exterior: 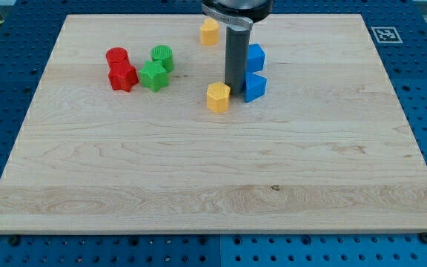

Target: Push blue cube above the blue triangle

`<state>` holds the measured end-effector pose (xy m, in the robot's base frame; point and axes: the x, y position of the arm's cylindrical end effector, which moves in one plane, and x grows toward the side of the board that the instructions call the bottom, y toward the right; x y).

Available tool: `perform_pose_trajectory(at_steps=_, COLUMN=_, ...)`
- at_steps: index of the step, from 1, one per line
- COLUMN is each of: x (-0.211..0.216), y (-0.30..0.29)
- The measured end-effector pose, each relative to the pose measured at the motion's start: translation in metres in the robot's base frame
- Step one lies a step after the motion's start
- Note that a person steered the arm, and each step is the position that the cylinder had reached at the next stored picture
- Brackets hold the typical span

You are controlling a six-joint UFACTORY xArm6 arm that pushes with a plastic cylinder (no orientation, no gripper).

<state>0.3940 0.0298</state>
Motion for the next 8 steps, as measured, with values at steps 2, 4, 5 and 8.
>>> perform_pose_trajectory(at_steps=2, x=0.000, y=0.041)
perform_pose_trajectory(at_steps=4, x=-0.008, y=-0.019)
perform_pose_trajectory(at_steps=5, x=-0.040, y=-0.020)
perform_pose_trajectory(at_steps=8, x=-0.081, y=0.002)
